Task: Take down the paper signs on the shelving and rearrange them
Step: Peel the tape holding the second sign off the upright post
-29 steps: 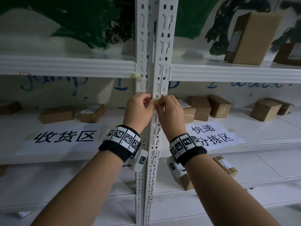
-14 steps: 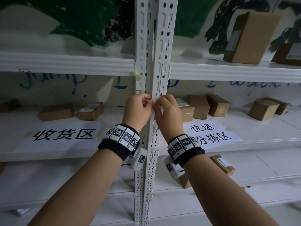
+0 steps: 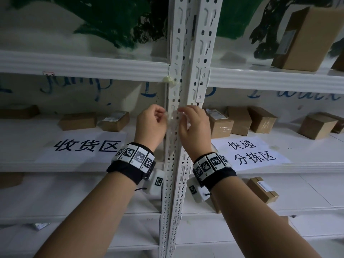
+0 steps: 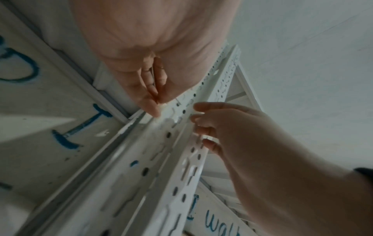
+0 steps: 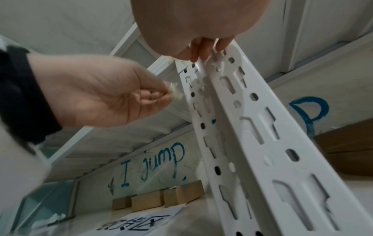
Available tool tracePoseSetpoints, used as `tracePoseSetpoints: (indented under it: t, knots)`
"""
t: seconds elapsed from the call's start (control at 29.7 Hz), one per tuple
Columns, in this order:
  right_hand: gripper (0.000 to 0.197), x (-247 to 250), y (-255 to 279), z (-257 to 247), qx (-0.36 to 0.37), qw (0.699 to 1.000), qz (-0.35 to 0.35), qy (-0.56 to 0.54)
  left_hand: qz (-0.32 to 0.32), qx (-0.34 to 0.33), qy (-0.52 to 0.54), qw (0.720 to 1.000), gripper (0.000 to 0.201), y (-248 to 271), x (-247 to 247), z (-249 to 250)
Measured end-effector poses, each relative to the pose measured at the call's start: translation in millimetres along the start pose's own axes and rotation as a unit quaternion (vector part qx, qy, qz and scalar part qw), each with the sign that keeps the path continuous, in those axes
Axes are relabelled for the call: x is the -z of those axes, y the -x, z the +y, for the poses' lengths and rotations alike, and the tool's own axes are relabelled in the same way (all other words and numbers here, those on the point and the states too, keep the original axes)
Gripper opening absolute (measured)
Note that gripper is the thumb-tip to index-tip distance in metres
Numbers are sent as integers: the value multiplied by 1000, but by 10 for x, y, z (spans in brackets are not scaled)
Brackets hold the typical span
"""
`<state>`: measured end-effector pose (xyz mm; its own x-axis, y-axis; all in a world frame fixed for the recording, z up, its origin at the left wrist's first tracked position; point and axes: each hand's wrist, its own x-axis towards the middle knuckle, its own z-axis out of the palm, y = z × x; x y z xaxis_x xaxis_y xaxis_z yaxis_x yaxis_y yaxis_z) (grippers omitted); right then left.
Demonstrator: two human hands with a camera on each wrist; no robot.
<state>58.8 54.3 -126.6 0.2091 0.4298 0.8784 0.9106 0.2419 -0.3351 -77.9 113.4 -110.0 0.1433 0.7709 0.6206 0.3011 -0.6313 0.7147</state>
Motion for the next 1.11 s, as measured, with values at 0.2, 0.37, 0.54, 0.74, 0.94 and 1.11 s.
tracePoseSetpoints:
  t: [0.2, 0.37, 0.54, 0.74, 0.94, 1.11]
  knots:
    - [20, -31, -33, -42, -28, 999, 8, -19, -29, 153, -31, 987, 13, 126, -7, -701]
    - [30, -41, -33, -51, -11, 1000, 7, 15, -68, 199, -82, 974, 9, 312, -178, -1211]
    - [21, -47, -28, -27, -5, 999, 18, 43, -113, 217, -154, 957, 25, 362, -242, -1423]
    - [20, -78, -9, -12, 19, 998, 25, 53, -238, 174, -298, 908, 19, 308, -316, -1255]
    - [22, -10, -89, -140, -14, 994, -26, 103, -288, 181, -282, 897, 31, 272, -271, -1120]
    - [23, 139, -373, -387, -18, 994, -21, 106, -155, 124, -151, 968, 35, 185, -149, -616]
